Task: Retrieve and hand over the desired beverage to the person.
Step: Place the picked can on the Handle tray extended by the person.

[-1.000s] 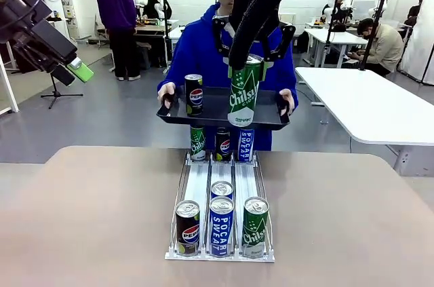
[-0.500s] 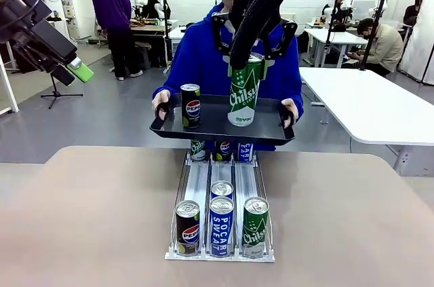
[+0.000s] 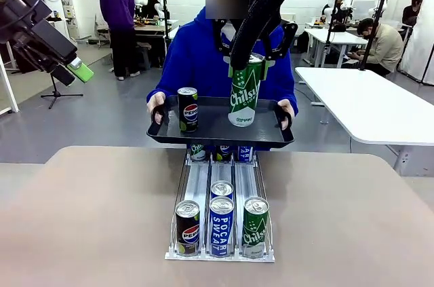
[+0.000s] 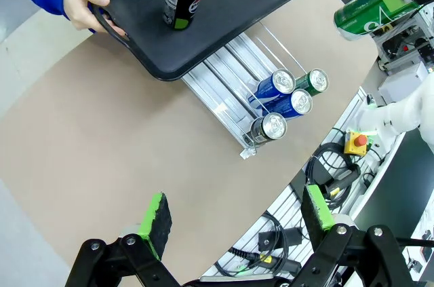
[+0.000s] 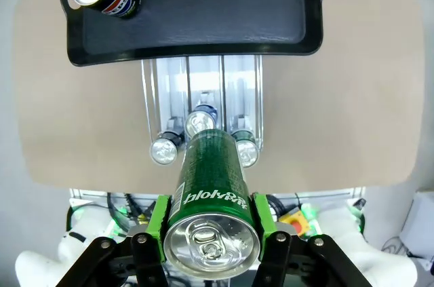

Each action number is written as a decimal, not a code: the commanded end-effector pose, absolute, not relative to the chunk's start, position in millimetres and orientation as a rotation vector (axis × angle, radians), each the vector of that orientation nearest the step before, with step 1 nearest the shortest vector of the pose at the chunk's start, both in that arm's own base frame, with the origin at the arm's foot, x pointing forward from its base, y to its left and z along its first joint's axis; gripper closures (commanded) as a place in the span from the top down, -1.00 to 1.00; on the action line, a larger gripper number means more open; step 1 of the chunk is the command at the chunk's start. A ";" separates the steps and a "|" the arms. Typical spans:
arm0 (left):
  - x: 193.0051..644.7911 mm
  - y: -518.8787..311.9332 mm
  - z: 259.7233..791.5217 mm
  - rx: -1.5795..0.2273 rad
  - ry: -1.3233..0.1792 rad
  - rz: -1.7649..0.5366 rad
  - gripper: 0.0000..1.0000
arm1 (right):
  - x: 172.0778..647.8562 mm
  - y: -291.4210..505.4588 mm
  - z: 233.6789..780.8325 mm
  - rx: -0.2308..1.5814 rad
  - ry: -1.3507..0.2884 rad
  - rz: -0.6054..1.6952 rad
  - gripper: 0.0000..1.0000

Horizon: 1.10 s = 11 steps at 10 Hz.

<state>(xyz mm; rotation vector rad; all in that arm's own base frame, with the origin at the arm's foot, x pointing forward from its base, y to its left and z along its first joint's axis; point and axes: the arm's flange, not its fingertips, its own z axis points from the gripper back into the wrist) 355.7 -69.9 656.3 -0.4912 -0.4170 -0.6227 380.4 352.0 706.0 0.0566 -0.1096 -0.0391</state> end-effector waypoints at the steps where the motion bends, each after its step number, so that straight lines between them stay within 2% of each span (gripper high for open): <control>1: 355.7 -67.3 658.3 -0.480 -0.409 -0.635 1.00 | 376.1 348.6 702.4 0.058 -0.140 -0.051 -1.00; 6: 355.7 -67.3 658.3 -0.480 -0.409 -0.635 1.00 | 376.1 348.6 702.4 0.058 -0.140 -0.051 -1.00; 7: 355.7 -67.3 658.3 -0.480 -0.409 -0.635 1.00 | 380.4 352.0 705.3 0.056 -0.109 -0.039 0.15; 11: 355.7 -67.3 658.3 -0.480 -0.409 -0.635 1.00 | 443.3 367.2 710.5 0.065 -0.047 -0.072 0.15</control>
